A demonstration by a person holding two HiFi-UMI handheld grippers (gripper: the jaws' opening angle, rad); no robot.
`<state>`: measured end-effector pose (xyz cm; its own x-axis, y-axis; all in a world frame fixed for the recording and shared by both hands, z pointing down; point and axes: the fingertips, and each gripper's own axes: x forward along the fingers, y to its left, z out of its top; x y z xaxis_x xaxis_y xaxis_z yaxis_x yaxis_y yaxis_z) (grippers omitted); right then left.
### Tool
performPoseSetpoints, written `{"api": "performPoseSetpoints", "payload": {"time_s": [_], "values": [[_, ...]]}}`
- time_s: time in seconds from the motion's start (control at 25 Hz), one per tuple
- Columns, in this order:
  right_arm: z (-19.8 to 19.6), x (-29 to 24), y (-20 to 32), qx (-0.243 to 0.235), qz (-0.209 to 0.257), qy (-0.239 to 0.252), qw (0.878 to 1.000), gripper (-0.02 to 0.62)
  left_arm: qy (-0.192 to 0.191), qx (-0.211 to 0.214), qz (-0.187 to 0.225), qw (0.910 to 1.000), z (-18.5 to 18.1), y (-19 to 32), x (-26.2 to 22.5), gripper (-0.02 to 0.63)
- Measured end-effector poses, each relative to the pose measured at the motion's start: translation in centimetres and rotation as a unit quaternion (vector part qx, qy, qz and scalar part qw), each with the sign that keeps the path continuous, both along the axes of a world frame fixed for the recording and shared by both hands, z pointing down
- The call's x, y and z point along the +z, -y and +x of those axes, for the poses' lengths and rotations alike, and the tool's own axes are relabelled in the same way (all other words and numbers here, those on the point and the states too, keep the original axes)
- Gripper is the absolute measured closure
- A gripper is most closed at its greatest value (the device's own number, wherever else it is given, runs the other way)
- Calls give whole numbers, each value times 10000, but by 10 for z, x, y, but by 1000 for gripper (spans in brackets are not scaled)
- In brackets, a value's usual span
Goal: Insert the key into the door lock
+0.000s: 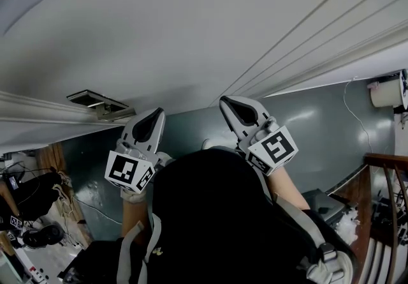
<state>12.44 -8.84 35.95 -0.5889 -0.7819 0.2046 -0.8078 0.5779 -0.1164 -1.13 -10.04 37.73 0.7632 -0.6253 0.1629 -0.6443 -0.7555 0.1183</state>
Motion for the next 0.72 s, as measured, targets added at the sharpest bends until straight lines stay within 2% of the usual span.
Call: {"api": "performPoseSetpoints", "payload": {"time_s": [0.12, 0.72], "values": [[-1, 7, 2, 46, -134, -35, 9999, 580, 18, 8, -29, 10000, -1, 2, 2, 595], [-27, 15, 6, -52, -215, -26, 9998, 580, 42, -99, -123, 9999, -25, 2, 10, 595]]}}
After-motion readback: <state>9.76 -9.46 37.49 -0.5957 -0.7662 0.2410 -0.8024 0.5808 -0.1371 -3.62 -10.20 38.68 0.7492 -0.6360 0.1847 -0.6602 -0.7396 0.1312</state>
